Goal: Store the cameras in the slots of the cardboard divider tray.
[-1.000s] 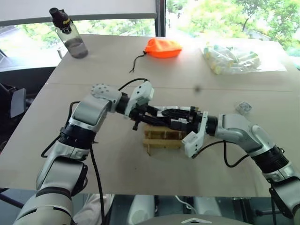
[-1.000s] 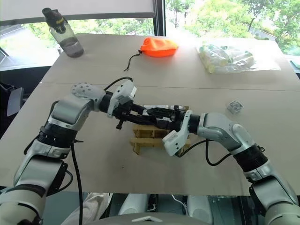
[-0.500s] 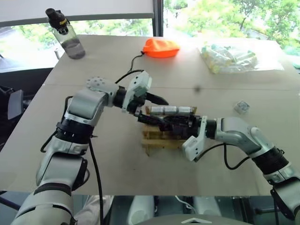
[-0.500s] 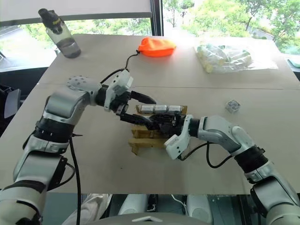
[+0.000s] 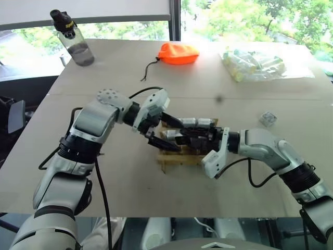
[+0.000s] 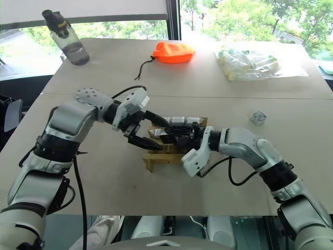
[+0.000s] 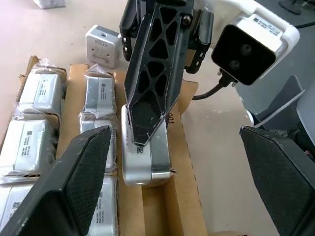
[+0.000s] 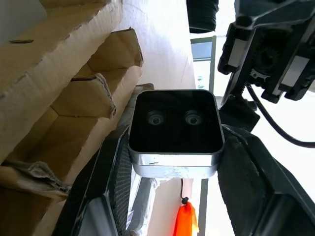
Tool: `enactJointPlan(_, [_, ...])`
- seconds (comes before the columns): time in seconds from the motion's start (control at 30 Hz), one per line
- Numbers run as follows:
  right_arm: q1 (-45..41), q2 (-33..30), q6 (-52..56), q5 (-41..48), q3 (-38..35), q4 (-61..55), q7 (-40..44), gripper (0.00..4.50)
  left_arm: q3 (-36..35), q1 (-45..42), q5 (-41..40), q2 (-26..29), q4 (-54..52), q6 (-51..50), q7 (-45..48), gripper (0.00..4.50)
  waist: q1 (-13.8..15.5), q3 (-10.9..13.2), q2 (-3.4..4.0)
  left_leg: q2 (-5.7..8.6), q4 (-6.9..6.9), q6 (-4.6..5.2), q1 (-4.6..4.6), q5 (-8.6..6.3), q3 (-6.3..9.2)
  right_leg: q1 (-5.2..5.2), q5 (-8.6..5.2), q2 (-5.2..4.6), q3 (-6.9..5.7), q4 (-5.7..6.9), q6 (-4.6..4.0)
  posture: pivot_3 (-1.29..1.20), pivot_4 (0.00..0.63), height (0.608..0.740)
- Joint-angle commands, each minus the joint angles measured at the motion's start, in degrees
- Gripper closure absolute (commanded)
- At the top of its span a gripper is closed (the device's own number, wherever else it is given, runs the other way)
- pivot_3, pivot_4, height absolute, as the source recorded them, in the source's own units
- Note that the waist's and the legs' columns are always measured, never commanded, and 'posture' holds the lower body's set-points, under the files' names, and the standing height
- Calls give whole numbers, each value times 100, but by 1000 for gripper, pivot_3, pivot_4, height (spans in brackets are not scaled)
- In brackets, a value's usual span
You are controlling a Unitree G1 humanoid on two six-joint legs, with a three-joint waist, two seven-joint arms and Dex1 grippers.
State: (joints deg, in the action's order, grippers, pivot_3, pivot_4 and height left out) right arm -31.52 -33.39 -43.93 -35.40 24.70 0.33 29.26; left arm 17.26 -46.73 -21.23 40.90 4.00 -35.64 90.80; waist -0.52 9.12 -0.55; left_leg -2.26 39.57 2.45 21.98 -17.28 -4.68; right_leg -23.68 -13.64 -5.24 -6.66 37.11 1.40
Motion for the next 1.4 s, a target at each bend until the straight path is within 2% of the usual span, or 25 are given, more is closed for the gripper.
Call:
enactJointPlan(0.03, [-138, 9, -44, 173, -122, -181, -31, 2579, 15, -116, 78, 9, -8, 105, -8, 200, -1, 0, 0, 0, 0, 0, 0, 0, -1, 0, 0, 0, 0, 0, 0, 0, 150, 726])
enactJointPlan(0.13, [-142, -3, -62, 190, -134, -178, -34, 2579, 23, -132, 103, -16, 26, 114, -21, 200, -1, 0, 0, 0, 0, 0, 0, 0, -1, 0, 0, 0, 1, 0, 0, 0, 150, 726])
enactJointPlan(0.23, [-115, -7, -61, 198, -128, -211, -31, 2579, 18, -158, 125, -47, 88, 127, -63, 886, 2, 0, 0, 0, 0, 0, 0, 0, 0, 0, 0, 0, 0, 0, 0, 0, 150, 726])
enactJointPlan(0.4, [-165, -8, -100, 258, -133, -139, -18, 2579, 33, -167, 187, -69, 164, 225, -88, 3241, -1, 0, 0, 1, 0, 0, 0, 0, 0, 0, 0, 0, 0, 0, 0, 0, 150, 726])
enactJointPlan(0.43, [-182, -11, -115, 269, -138, -109, -16, 2579, 41, -165, 192, -65, 173, 238, -83, 3639, 0, 0, 0, 0, 0, 0, 0, 0, 0, 0, 0, 0, -1, 0, 0, 0, 150, 726])
enactJointPlan(0.47, [-198, -15, -125, 285, -141, -82, -14, 2579, 46, -159, 191, -59, 175, 247, -76, 3773, 1, 0, 0, 0, 0, 0, 0, 0, 0, 0, 0, 0, 0, 0, 0, 0, 150, 726])
enactJointPlan(0.5, [-205, -20, -107, 299, -142, -67, 2, 2579, 49, -153, 191, -53, 172, 255, -72, 3767, 0, 0, 0, 1, 0, 0, 0, 0, -1, 0, 0, -1, 1, 1, 0, 0, 150, 726])
enactJointPlan(0.53, [-211, -32, -84, 291, -145, -61, 16, 2080, 51, -144, 194, -48, 169, 262, -72, 3766, -1, 0, 0, 1, 0, 0, 0, 0, -1, 0, 0, -1, 1, 1, 0, 0, 150, 726])
enactJointPlan(0.57, [-216, -38, -75, 286, -152, -57, 15, 1318, 52, -137, 198, -45, 165, 267, -72, 3766, -1, 0, 0, 0, 0, 0, 0, 0, -1, 0, 0, -1, 0, 1, 0, 0, 150, 726])
enactJointPlan(0.6, [-214, -28, -63, 275, -161, -63, -2, 1190, 52, -138, 205, -44, 173, 276, -66, 3767, -1, 0, 0, 1, 0, 0, -1, 0, -2, 0, 0, -1, 1, 1, 0, 0, 150, 726])
enactJointPlan(0.63, [-157, 29, 4, 252, -138, -176, 2, 728, 51, -136, 209, -46, 175, 284, -63, 3767, -2, 0, 0, 1, 0, 0, 0, 0, -1, 0, 0, -1, 1, 1, 0, 0, 150, 726])
enactJointPlan(0.67, [-111, 79, 48, 273, -128, -246, -11, 728, 47, -139, 213, -47, 180, 291, -59, 3767, -1, 0, 0, 1, 0, 0, 0, 0, -1, 0, 0, -1, 0, 1, 0, 0, 150, 726])
enactJointPlan(0.7, [-65, 114, 102, 305, -134, -295, -17, 291, 40, -142, 214, -49, 181, 297, -57, 3767, 0, 0, 0, 0, 0, 0, -1, 0, -1, 0, 0, -1, 0, 2, 0, 0, 150, 726])
enactJointPlan(0.77, [84, 94, 263, 472, -217, -374, 37, 0, -7, -161, 175, -38, 156, 303, -30, 3767, 1, 0, 0, 0, 0, 0, 0, 0, 0, 0, 0, -1, 0, 2, 0, 0, 150, 726])
enactJointPlan(0.87, [363, 23, 522, 909, -381, -608, 155, 0, -101, -175, 115, 17, 95, 357, 25, 3767, 16, 0, -1, 0, 0, 0, 2, 0, 2, 0, 0, -2, -2, 0, 0, 0, 150, 726])
enactJointPlan(1.03, [1464, -308, 1724, 2686, -919, -1703, 695, 0, -342, -170, -61, 241, -101, 140, -26, 3767, 40, 1, -1, -3, 0, 0, 4, 0, 12, 2, 0, -5, -9, 0, 0, 0, 150, 726])
enactJointPlan(1.3, [3899, -1124, 4151, 6086, -2353, -3073, 1384, 0, -587, 315, -248, 685, -701, 8, -107, 3767, 124, 1, -2, -5, 0, 2, -10, -1, 15, 17, 0, -8, -8, 1, 0, 0, 150, 726])
enactJointPlan(1.4, [4415, -780, 4096, 7869, -3186, -2833, 2055, 0, -739, 499, -376, 570, -922, -150, -470, 3767, 142, 2, -6, -4, 3, 4, -13, -2, 26, 26, 0, -7, -12, 3, -1, 0, 150, 726])
